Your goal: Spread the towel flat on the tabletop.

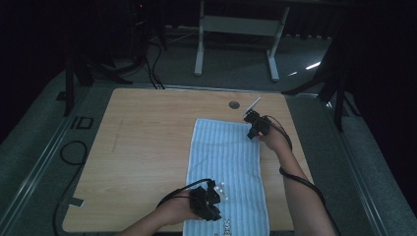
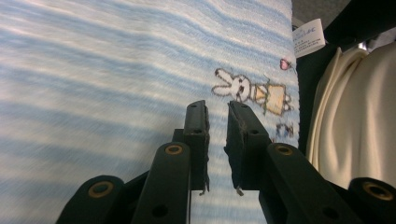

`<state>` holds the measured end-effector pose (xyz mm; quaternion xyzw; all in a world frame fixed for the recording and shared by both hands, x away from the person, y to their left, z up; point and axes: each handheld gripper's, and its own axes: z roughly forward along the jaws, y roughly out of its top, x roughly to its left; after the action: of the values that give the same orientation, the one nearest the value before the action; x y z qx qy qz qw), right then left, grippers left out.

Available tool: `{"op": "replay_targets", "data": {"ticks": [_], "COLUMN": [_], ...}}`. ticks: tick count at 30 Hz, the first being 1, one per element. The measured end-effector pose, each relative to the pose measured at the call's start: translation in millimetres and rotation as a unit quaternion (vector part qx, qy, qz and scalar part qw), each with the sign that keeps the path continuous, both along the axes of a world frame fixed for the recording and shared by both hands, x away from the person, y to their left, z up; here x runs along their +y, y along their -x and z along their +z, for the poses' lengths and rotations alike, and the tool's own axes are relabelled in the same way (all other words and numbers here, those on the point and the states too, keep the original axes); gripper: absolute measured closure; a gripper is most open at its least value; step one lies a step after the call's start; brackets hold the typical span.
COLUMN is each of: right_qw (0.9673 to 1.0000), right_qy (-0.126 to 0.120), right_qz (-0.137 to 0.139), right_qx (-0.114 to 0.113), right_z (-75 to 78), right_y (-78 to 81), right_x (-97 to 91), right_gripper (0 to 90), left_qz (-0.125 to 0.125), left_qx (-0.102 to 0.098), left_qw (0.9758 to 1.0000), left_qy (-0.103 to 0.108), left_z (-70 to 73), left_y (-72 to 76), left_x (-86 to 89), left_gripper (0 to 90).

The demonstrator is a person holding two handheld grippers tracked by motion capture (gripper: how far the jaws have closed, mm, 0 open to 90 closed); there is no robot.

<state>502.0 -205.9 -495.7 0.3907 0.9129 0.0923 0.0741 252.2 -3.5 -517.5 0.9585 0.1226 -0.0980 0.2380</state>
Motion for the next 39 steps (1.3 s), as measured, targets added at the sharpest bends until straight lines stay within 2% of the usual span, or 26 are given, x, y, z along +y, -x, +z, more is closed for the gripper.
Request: {"op": "replay_targets", "data": {"ticks": [5,7,12,21,23,26,27,28,29,30,31,32,34,35,36,37,38,39], "right_qw": [0.9997,0.9999,0.9997,0.9993,0.9993,0.9993,0.9994,0.9997,0.9997,0.9997,0.9988,0.9988,0.9986,0.9983,0.9983,0.9977,0.9977,0.9969], "right_qy": [0.015,0.008,0.022,0.025,0.025,0.022,0.020,0.011,-0.007,-0.007,-0.033,-0.033,-0.037,-0.044,-0.044,-0.057,-0.057,-0.065], "right_qz": [0.004,-0.002,-0.011,-0.029,-0.029,-0.031,-0.028,-0.019,-0.016,-0.016,-0.020,-0.020,-0.009,0.005,0.005,0.015,0.015,0.028], "right_qx": [0.017,0.011,0.003,-0.003,-0.005,-0.006,-0.004,-0.010,-0.019,-0.019,-0.030,-0.030,-0.038,-0.038,-0.038,-0.034,-0.034,-0.034], "right_z": [-21.3,-21.6,-21.9,-22.0,-22.1,-21.1,-19.6,-13.5,-5.1,-5.1,4.0,4.0,9.2,12.9,12.9,14.5,14.5,13.7], "right_y": [-0.5,-3.3,-10.8,-21.1,-21.5,-19.8,-17.8,-12.0,-4.8,-4.8,4.3,4.3,16.3,30.5,30.5,46.7,46.7,64.7], "right_x": [6.3,5.8,7.5,6.5,6.5,6.5,6.7,5.6,2.6,2.6,-3.4,-3.4,-6.6,-9.3,-9.3,-12.1,-12.1,-14.7], "right_gripper": [89.4,89.4,89.5,89.4,89.3,87.1,85.7,83.8,80.7,80.7,76.4,76.4,76.4,76.4,76.4,75.1,75.1,73.2], "left_qz": [-0.010,-0.005,-0.012,-0.021,-0.019,-0.011,-0.001,0.005,0.017,0.028,0.051,0.051,0.081,0.098,0.098,0.112,0.112,0.125], "left_qx": [0.007,0.016,0.018,0.012,0.016,0.011,0.002,-0.006,-0.014,-0.021,-0.030,-0.030,-0.042,-0.051,-0.051,-0.057,-0.057,-0.058], "left_qw": [0.9997,0.9998,0.9997,0.9995,0.9995,0.9998,1.0000,1.0000,0.9997,0.9994,0.9982,0.9982,0.9958,0.9939,0.9939,0.9921,0.9921,0.9904], "left_qy": [-0.019,-0.010,-0.013,-0.020,-0.018,-0.010,-0.005,-0.004,-0.004,-0.002,-0.002,-0.002,0.000,-0.002,-0.002,-0.004,-0.004,-0.002], "left_z": [-13.2,-14.6,-14.6,-13.5,-13.6,-10.6,-5.0,-2.3,1.2,4.5,9.1,9.1,11.9,12.6,12.6,12.3,12.3,11.4], "left_y": [-1.2,-2.2,-1.0,3.0,2.1,0.9,-1.9,-4.2,-8.1,-13.3,-23.0,-23.0,-33.7,-40.5,-40.5,-47.2,-47.2,-50.5], "left_x": [-8.1,-7.2,-7.2,-8.6,-8.7,-7.0,-3.0,-0.5,3.4,8.2,17.0,17.0,27.3,33.7,33.7,40.0,40.0,43.1], "left_gripper": [79.0,79.0,79.0,79.0,78.7,76.6,76.6,72.5,71.0,71.0,70.1,70.1,70.0,67.4,67.0,66.8,65.2,64.4]}}
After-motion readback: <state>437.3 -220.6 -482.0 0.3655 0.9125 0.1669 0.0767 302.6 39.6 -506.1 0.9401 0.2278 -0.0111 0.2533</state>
